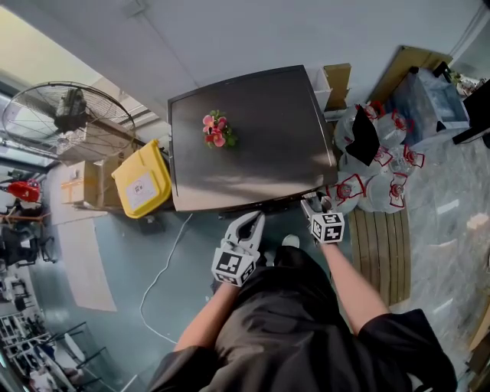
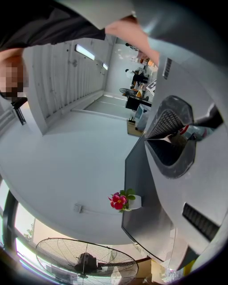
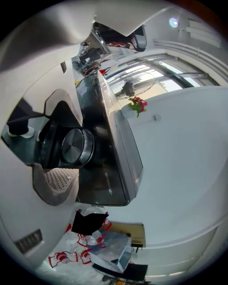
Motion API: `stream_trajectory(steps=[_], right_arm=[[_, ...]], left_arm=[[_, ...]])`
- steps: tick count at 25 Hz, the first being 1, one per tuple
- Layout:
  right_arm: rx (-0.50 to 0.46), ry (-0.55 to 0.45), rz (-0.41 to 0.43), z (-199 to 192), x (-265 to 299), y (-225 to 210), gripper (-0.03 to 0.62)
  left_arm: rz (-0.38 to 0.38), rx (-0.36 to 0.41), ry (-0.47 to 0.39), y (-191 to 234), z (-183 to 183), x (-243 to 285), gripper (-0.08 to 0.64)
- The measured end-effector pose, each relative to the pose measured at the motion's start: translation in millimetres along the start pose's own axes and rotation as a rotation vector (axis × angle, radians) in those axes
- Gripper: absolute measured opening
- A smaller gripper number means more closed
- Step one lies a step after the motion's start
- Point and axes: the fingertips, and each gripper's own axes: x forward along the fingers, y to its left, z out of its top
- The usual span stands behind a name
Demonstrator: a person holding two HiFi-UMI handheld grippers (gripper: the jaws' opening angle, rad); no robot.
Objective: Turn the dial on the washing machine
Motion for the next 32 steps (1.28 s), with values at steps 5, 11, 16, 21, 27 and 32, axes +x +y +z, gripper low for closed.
stream_trajectory(steps=[5,11,16,21,27,32], right_arm=[[0.096,-0.003,0.044,-1,0,-2,0.255],[0.206,-0.027,0.089,0,0,-4,0.255],[0.048,-0.024,0.058,4,-1,-1,0.255],[-0.225,0.013,-0.015,4,-2,11,0.256],[-0.32,0.1,-0.112,-11,4,6,0.256],[-0.309,0.094,-0.12,-9,6,4,0.256]], left_arm=[[0.001,-0.001,0.0,-1,-1,2,0.01],[0.004,-0.005,0.002,0,-1,3,0.01],[0.012,0.002,0.009,1,-3,3,0.01],[0.021,0.033,0.022,3,-4,2,0.009],[0.048,0.035,0.024,11,-2,-1,0.01],[0.056,0.035,0.028,15,-3,-2,0.01]])
